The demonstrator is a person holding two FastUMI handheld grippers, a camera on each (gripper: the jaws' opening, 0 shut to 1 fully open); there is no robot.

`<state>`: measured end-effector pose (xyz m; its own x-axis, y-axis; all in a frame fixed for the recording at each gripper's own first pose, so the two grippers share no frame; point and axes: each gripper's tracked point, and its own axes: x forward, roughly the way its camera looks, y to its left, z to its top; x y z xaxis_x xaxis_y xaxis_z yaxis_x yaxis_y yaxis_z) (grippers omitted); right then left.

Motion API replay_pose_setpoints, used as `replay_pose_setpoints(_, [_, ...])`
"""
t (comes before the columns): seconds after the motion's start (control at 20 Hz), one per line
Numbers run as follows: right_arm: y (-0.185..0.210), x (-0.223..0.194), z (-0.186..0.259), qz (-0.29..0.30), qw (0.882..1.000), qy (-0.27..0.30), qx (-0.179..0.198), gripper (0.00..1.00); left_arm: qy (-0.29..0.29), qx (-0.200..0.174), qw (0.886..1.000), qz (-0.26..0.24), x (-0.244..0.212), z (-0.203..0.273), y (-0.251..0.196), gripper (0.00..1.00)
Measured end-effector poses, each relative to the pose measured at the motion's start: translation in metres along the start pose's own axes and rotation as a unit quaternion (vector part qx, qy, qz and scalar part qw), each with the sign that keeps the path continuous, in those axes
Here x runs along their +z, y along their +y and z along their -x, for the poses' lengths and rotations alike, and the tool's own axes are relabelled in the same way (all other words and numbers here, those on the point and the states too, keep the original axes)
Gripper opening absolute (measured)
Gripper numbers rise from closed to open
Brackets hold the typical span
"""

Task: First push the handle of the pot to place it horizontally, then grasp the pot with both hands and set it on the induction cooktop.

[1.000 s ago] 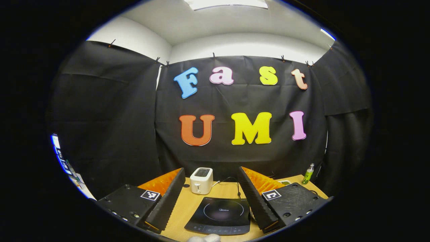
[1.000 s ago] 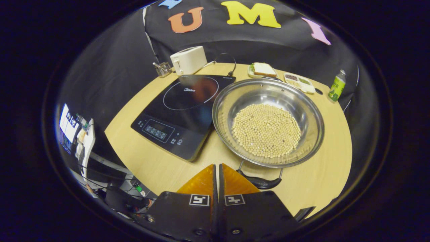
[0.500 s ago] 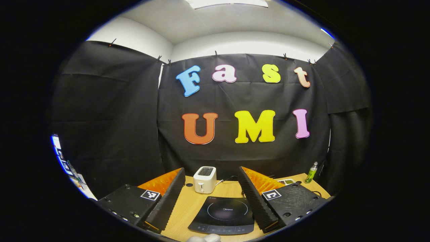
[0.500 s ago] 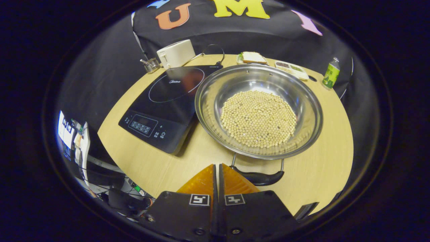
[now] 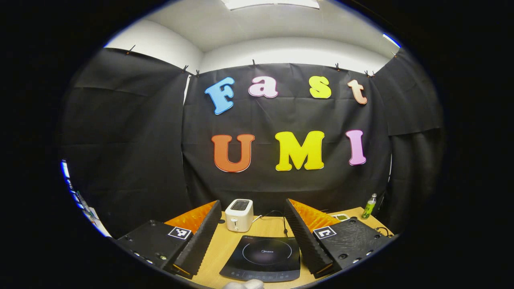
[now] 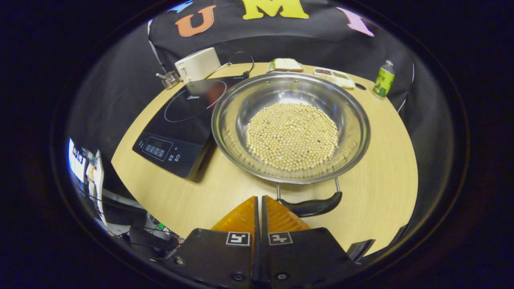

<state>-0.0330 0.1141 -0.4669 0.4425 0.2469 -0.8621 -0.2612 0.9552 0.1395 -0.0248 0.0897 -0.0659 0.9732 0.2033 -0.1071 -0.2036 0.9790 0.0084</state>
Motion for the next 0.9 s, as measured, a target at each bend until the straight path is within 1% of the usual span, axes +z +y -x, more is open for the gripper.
replay_pose_setpoints(0.05, [-0.006, 0.0, 0.001, -0.003, 1.0, 0.001, -0.004, 0.0, 0.0, -0.003, 1.0, 0.001, -0.001, -0.001, -0.002, 0.94])
replay_pose_setpoints(0.1, [-0.01, -0.001, 0.001, -0.004, 1.0, 0.001, -0.007, 0.04, 0.001, -0.003, 1.0, 0.002, 0.0, -0.002, -0.003, 0.94])
replay_pose_setpoints(0.3, [-0.033, -0.001, 0.004, -0.014, 1.0, 0.002, -0.023, 0.04, 0.002, -0.012, 1.0, 0.004, -0.003, -0.007, -0.012, 0.94])
replay_pose_setpoints(0.35, [-0.038, 0.0, 0.005, -0.016, 1.0, 0.002, -0.026, 0.0, 0.001, -0.014, 1.0, 0.004, -0.001, -0.008, -0.013, 0.94])
replay_pose_setpoints(0.4, [-0.045, 0.0, 0.004, -0.017, 0.999, 0.002, -0.031, 0.04, 0.001, -0.016, 1.0, 0.004, -0.002, -0.009, -0.015, 0.94])
replay_pose_setpoints(0.45, [-0.052, 0.001, 0.005, -0.018, 0.999, 0.002, -0.035, 0.04, 0.002, -0.017, 1.0, 0.004, -0.003, -0.011, -0.018, 0.94])
replay_pose_setpoints(0.5, [-0.057, 0.001, 0.006, -0.019, 0.999, 0.003, -0.04, 0.0, 0.003, -0.019, 1.0, 0.004, -0.003, -0.012, -0.021, 0.94])
replay_pose_setpoints(0.55, [-0.065, 0.002, 0.006, -0.02, 0.999, 0.003, -0.045, 0.04, 0.003, -0.02, 1.0, 0.005, -0.003, -0.013, -0.024, 0.94])
replay_pose_setpoints(0.6, [-0.071, 0.003, 0.007, -0.022, 0.999, 0.001, -0.049, 0.0, 0.004, -0.021, 1.0, 0.005, -0.004, -0.015, -0.025, 0.94])
replay_pose_setpoints(0.65, [-0.076, 0.005, 0.007, -0.024, 0.998, 0.002, -0.052, 0.03, 0.004, -0.022, 1.0, 0.004, -0.003, -0.015, -0.027, 0.94])
replay_pose_setpoints(0.7, [-0.081, 0.005, 0.007, -0.026, 0.998, 0.002, -0.055, 0.0, 0.005, -0.022, 1.0, 0.004, -0.004, -0.017, -0.029, 0.94])
replay_pose_setpoints(0.75, [-0.087, 0.007, 0.007, -0.027, 0.998, 0.002, -0.058, 0.04, 0.006, -0.022, 1.0, 0.003, -0.004, -0.018, -0.03, 0.94])
replay_pose_setpoints(0.9, [-0.101, 0.011, 0.007, -0.026, 0.997, 0.003, -0.066, 0.04, 0.01, -0.023, 1.0, 0.003, -0.006, -0.022, -0.036, 0.94])
